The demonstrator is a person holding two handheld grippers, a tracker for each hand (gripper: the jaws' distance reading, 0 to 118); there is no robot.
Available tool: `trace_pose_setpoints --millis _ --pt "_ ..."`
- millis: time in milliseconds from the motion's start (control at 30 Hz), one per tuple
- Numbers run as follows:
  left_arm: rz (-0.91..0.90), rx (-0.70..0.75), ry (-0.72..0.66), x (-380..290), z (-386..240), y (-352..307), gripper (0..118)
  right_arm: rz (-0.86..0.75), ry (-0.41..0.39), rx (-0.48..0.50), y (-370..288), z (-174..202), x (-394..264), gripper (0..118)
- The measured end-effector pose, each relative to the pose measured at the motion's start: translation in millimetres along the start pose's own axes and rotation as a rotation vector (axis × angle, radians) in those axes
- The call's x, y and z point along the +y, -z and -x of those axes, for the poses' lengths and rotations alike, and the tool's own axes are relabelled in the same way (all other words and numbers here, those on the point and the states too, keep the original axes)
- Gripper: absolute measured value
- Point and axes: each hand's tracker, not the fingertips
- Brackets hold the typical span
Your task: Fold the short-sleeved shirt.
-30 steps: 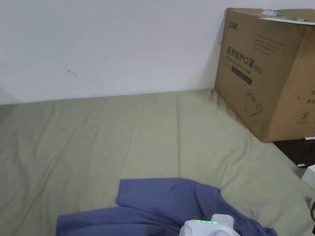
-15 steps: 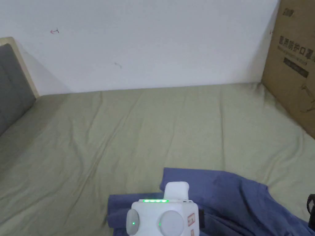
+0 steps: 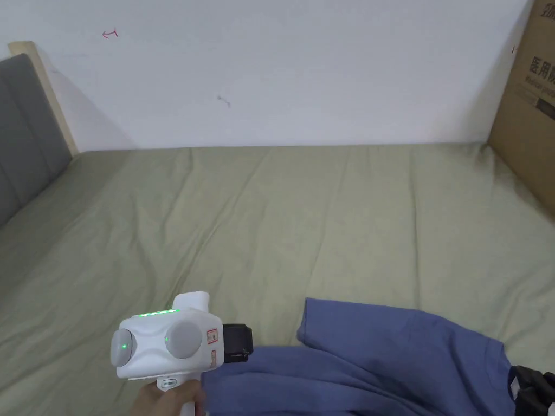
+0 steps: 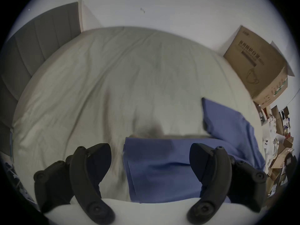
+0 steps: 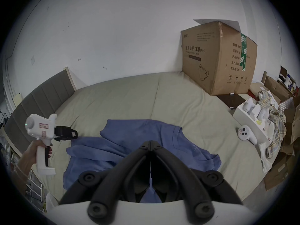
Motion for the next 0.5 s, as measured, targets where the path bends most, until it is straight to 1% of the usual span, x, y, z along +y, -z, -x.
trace_pose_setpoints --millis 33,100,133,167,200,233,267,333,367,433,500 --pt "0.045 0.013 -0.006 -3 -1 13 101 0.007 0.001 -0.001 2 -1 -1 0" --pt "0.118 -0.005 -0.022 -8 3 42 89 0.022 -0.003 -0.003 6 -3 -5 0" --pt "0.111 0.028 -0.023 -12 2 49 88 0.031 -0.010 -0.007 8 -4 -6 0" --pt "0.053 0.034 -0.008 -17 1 45 85 0.040 -0.017 -0.013 10 -5 -7 0" --pt "0.021 0.062 0.017 -17 -6 39 75 0.050 -0.024 -0.017 13 -7 -7 0" --pt "0.004 0.077 0.072 -18 -11 33 54 0.060 -0.028 -0.018 16 -9 -8 0" --pt "-0.017 0.095 0.120 -18 -14 29 38 0.066 -0.028 -0.019 21 -10 -9 0" --pt "-0.009 0.091 0.119 -20 -19 24 6 0.082 -0.027 -0.011 31 -12 -7 0" --pt "-0.008 0.087 0.103 -17 -17 23 6 0.088 -0.025 0.001 37 -13 -7 0" --pt "0.012 0.041 0.026 -13 -9 21 6 0.102 -0.030 0.055 50 -17 3 0" --pt "-0.008 0.011 -0.001 -11 -6 7 6 0.142 -0.038 0.131 70 -22 21 0"
